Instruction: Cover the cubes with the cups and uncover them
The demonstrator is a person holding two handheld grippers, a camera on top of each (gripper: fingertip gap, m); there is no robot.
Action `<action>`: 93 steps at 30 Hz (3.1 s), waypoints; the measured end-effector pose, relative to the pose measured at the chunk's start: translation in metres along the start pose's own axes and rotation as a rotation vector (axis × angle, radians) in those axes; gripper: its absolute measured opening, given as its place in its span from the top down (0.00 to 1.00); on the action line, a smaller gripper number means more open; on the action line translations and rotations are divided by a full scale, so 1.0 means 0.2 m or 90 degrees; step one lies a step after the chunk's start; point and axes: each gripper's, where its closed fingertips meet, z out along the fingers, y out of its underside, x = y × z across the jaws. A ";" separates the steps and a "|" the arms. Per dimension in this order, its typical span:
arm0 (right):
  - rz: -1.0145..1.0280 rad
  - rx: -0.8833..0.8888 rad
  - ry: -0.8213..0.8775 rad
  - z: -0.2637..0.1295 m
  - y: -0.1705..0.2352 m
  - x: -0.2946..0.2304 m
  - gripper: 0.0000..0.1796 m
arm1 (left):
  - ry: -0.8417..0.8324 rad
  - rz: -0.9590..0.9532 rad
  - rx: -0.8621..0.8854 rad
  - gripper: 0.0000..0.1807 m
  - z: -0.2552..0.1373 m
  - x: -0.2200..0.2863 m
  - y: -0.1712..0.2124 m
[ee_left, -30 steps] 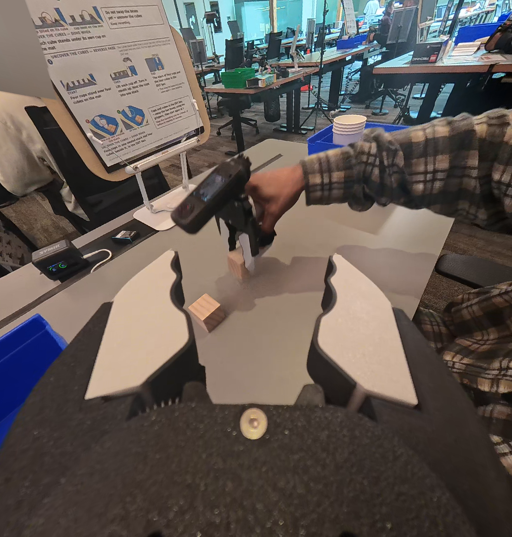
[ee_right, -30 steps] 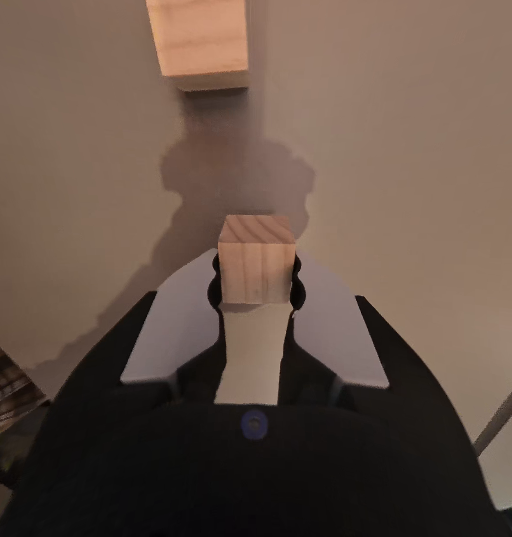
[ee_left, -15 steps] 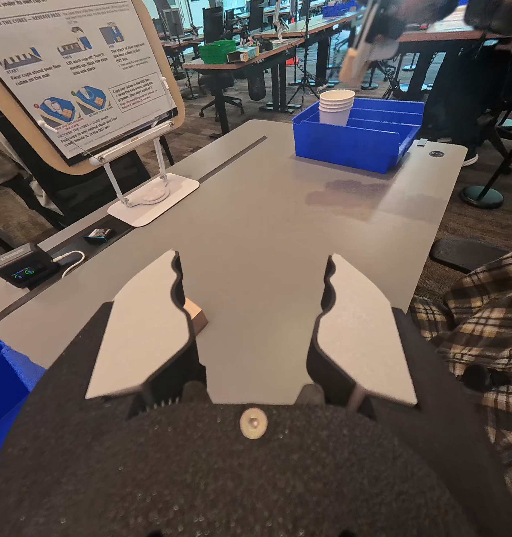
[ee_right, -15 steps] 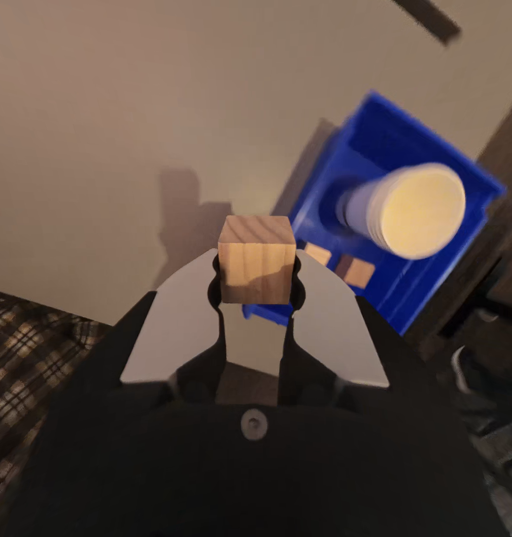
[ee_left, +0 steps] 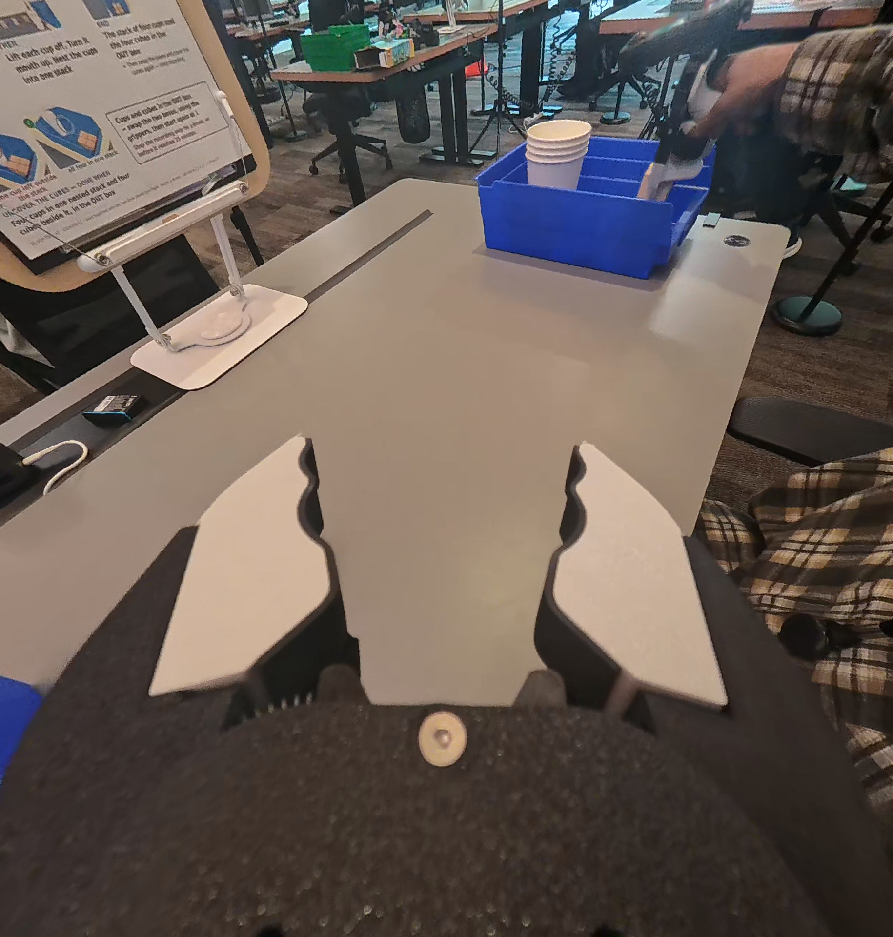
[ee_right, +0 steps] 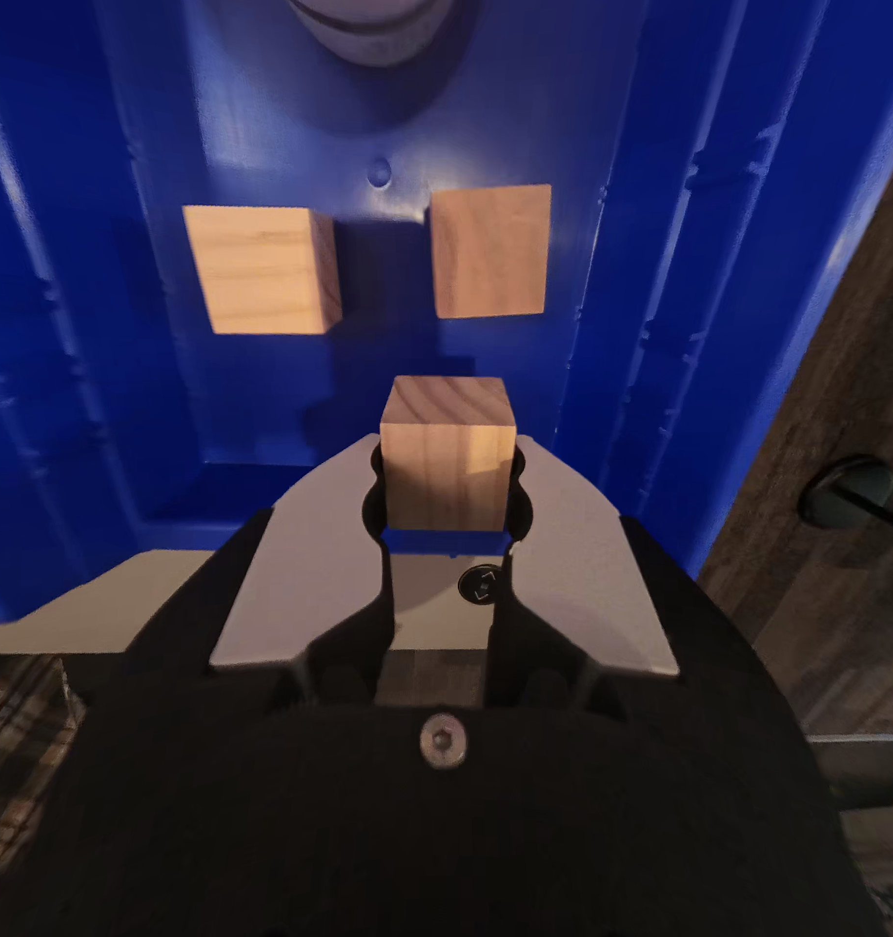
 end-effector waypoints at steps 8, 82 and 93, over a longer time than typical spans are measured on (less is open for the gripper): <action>0.012 -0.039 -0.005 0.15 0.04 0.02 0.75 | 0.020 -0.019 0.007 0.49 0.01 -0.01 0.01; -0.359 0.111 0.050 -1.05 -0.68 -1.41 0.75 | -0.123 -0.007 0.084 0.49 -0.38 -0.16 -0.10; -0.079 0.053 0.018 -0.72 -0.19 -0.50 0.75 | -0.101 0.000 0.051 0.49 -0.26 -0.11 -0.08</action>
